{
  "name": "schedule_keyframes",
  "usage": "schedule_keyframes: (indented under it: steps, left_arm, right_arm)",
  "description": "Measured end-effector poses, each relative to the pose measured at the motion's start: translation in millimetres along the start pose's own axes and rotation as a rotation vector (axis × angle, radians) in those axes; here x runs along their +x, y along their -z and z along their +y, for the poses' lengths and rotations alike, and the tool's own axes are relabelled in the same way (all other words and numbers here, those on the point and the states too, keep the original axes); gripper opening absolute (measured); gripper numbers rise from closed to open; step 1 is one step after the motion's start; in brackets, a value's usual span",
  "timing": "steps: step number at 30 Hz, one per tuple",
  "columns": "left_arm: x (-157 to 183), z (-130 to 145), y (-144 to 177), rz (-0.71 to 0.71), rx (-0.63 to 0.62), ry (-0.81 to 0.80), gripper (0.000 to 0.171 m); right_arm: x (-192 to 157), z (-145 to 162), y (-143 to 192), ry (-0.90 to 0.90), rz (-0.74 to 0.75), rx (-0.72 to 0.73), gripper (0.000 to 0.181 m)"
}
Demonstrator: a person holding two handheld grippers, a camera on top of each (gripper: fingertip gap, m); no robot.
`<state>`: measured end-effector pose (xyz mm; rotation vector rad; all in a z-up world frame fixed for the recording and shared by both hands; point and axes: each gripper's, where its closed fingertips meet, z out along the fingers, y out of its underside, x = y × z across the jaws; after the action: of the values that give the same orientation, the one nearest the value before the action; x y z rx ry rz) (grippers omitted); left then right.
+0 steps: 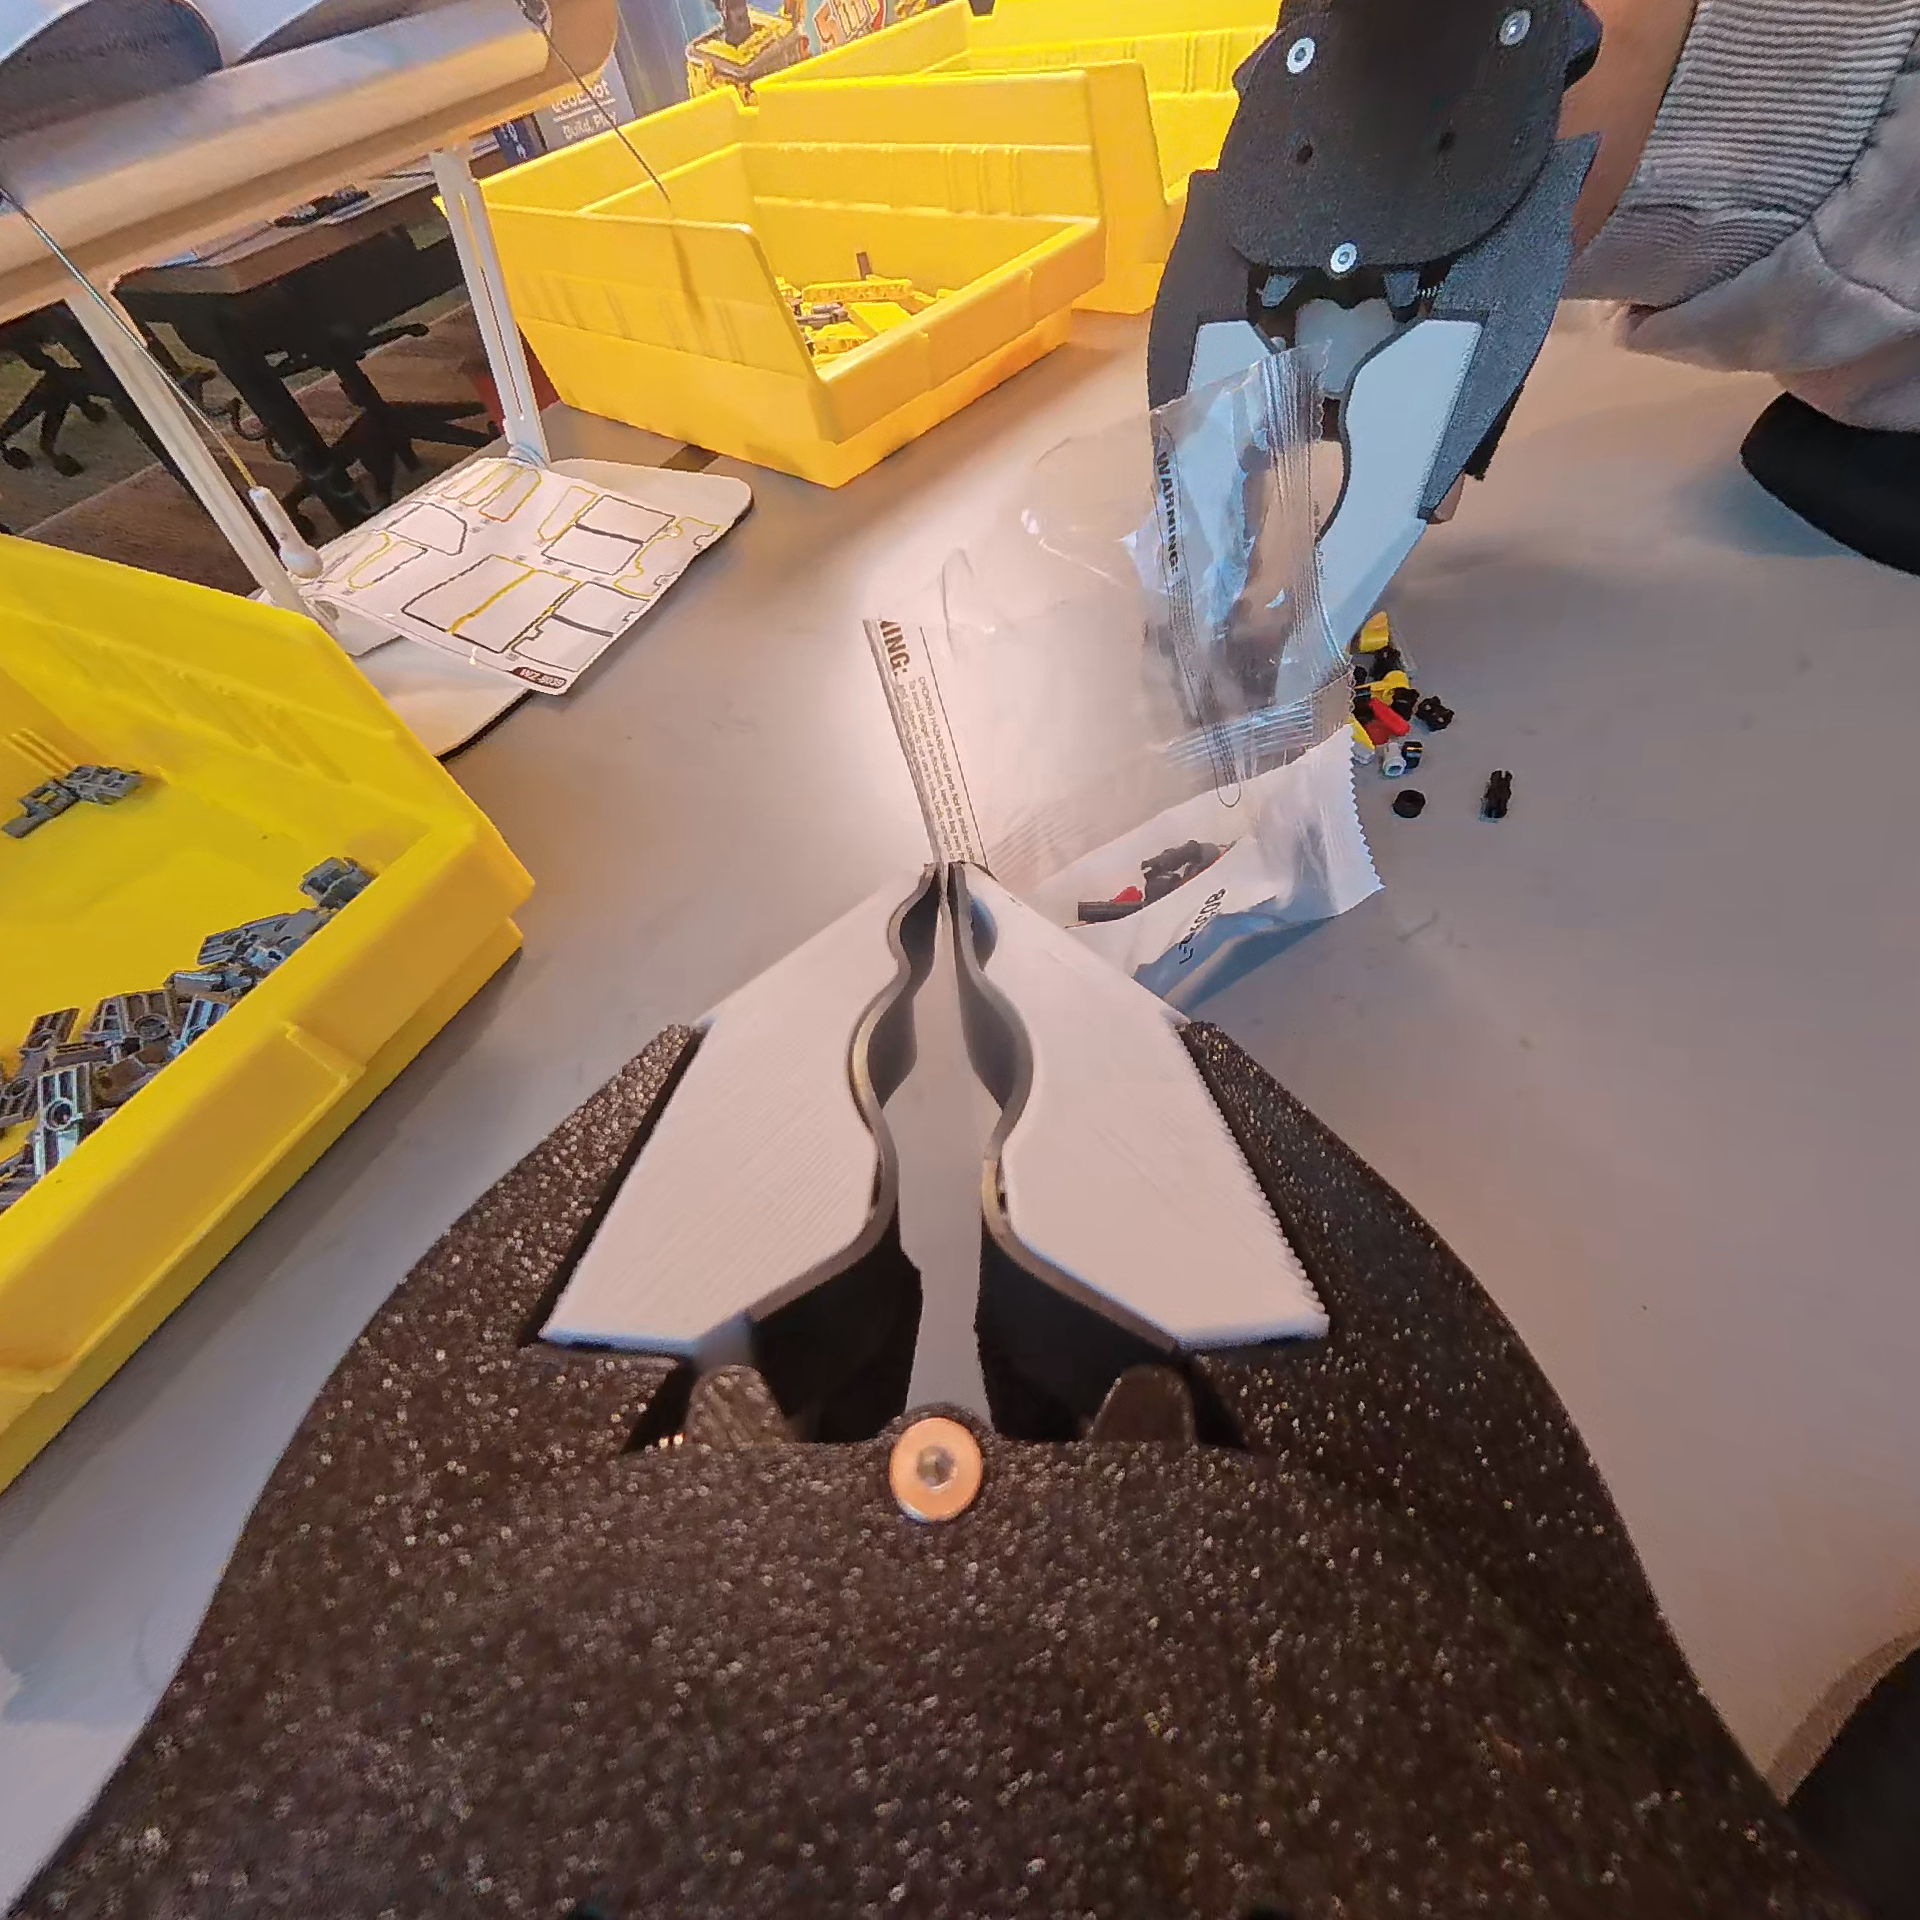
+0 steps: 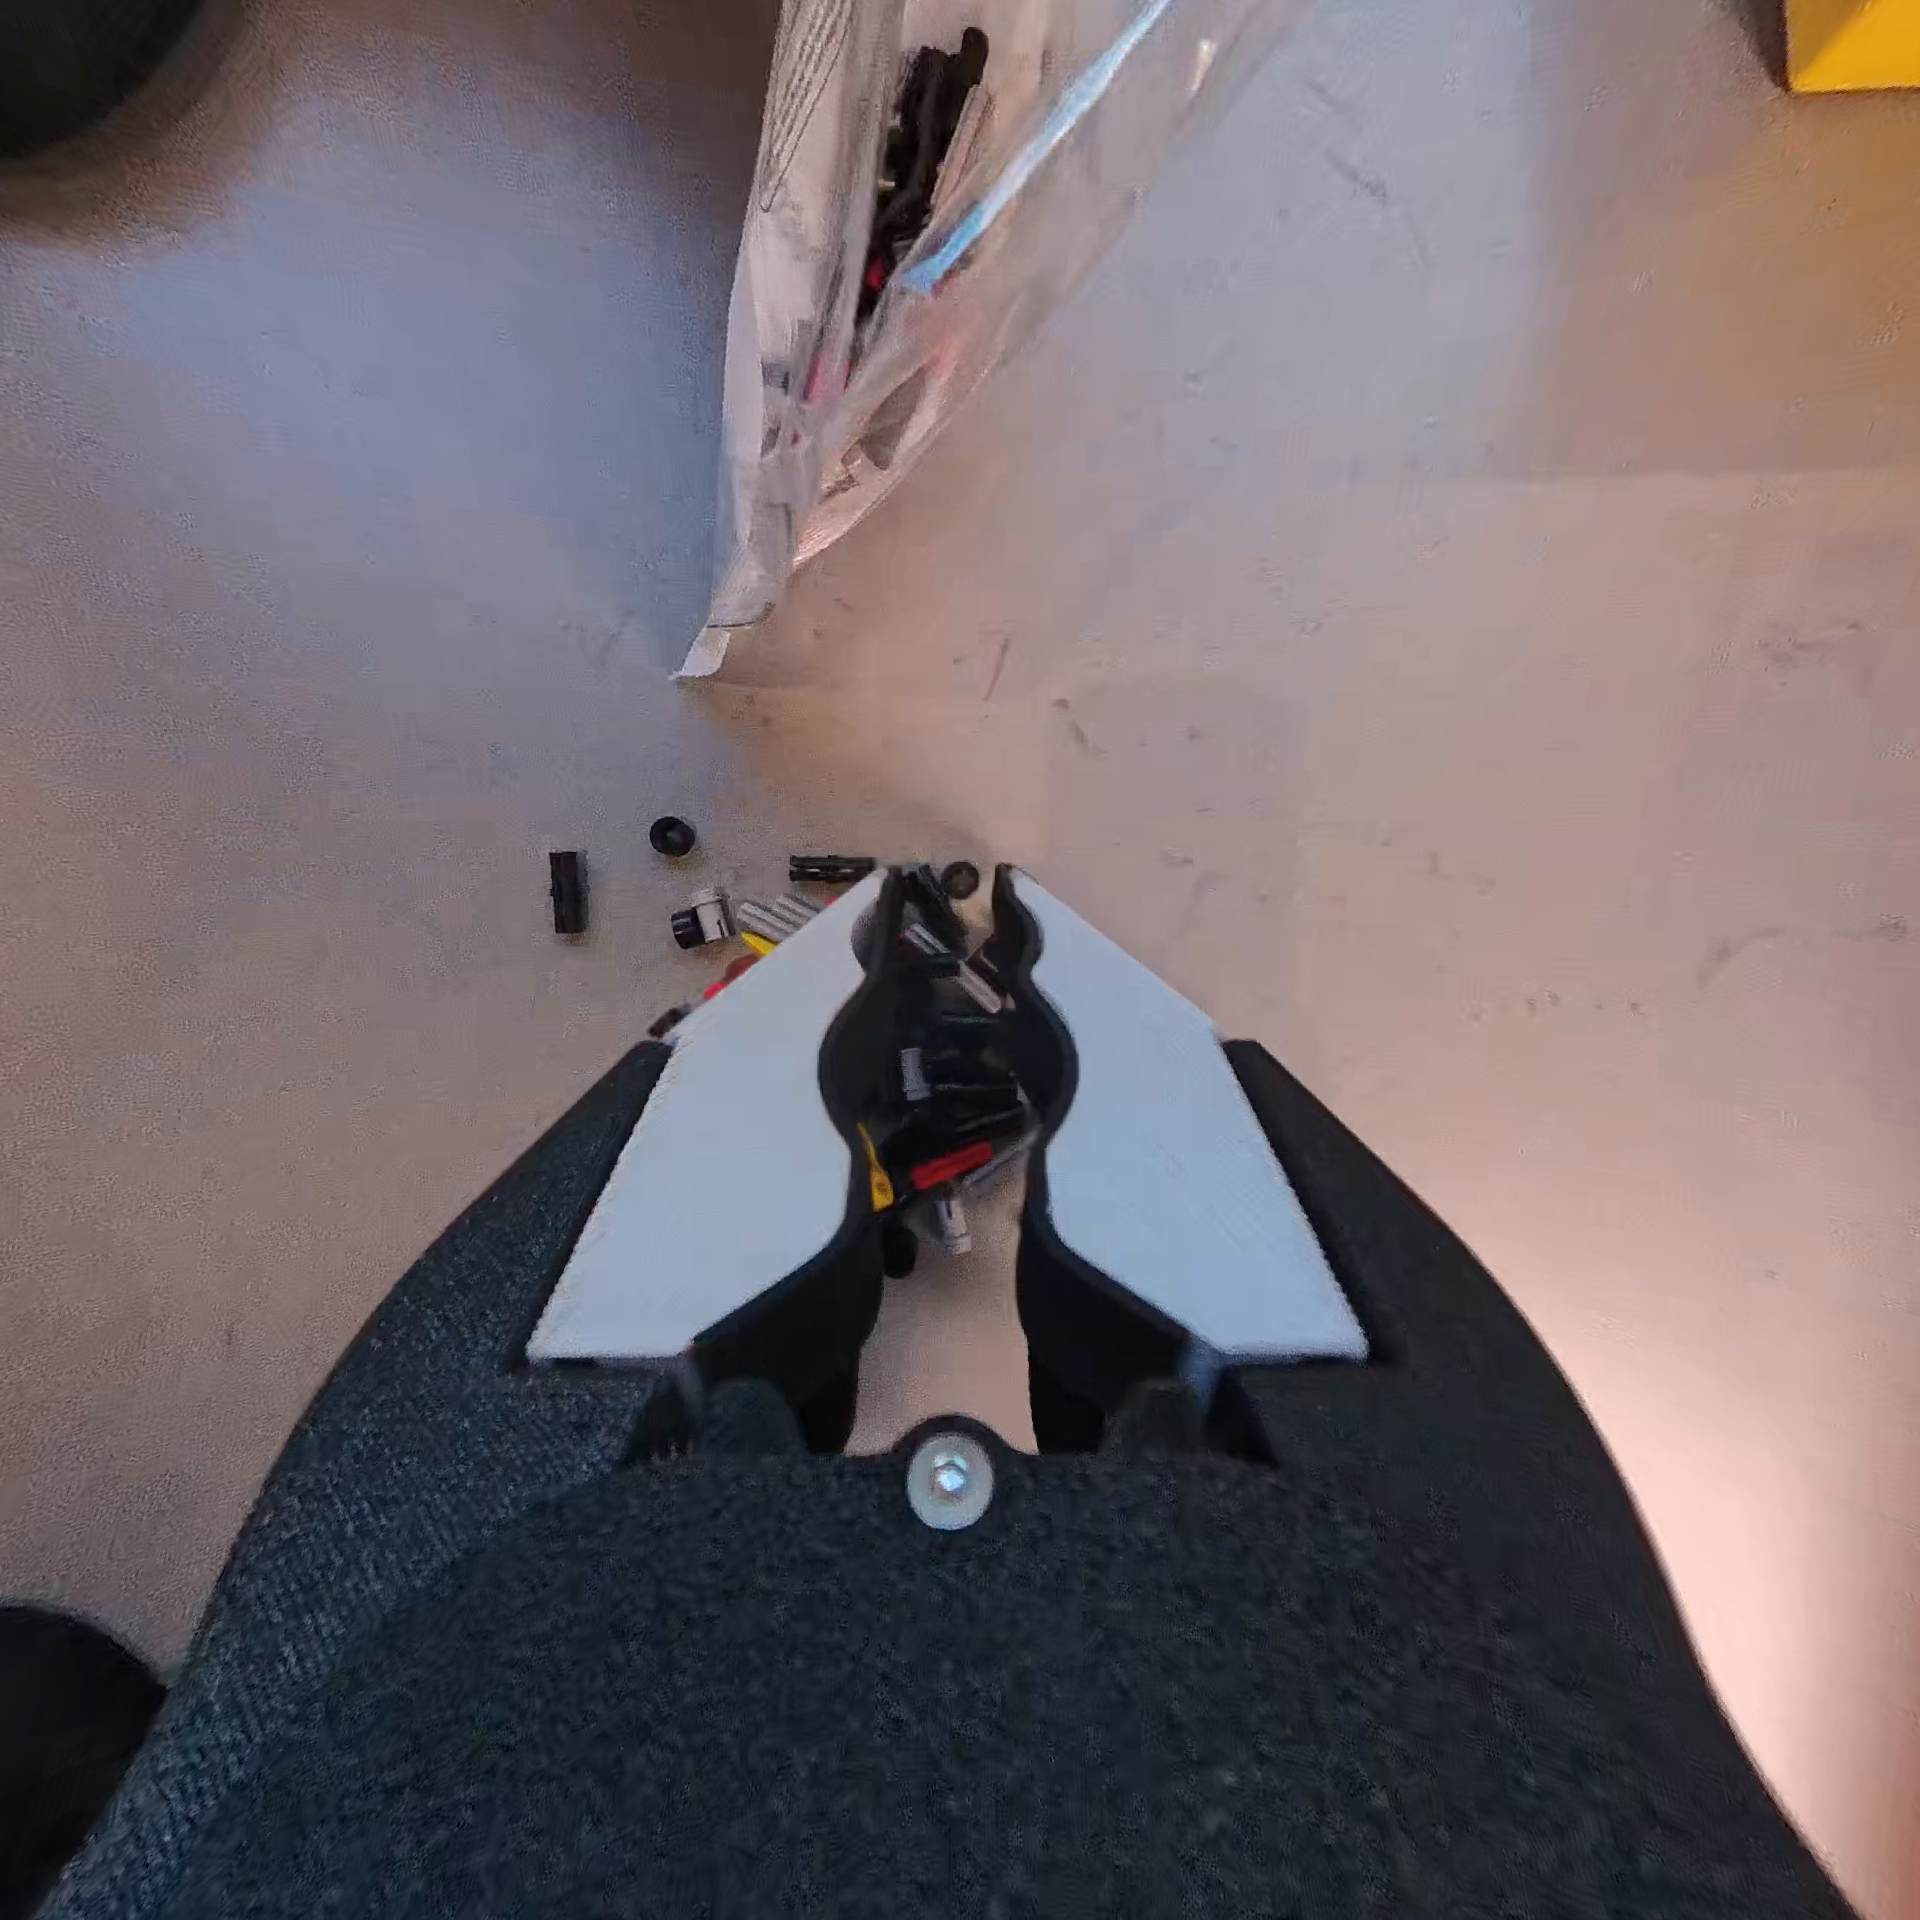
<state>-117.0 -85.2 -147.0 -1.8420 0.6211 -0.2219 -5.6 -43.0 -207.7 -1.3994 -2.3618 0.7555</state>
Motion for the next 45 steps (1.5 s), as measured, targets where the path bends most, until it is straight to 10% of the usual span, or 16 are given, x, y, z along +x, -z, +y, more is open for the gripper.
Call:
schedule_keyframes:
  steps: [45]
  left_arm:
    - [1.2, 3.1, 0.0, 0.000, -0.021, -0.009, 0.001]
  right_arm:
    - [2.9, -1.8, -2.0, -0.013, -0.031, 0.035, 0.030]
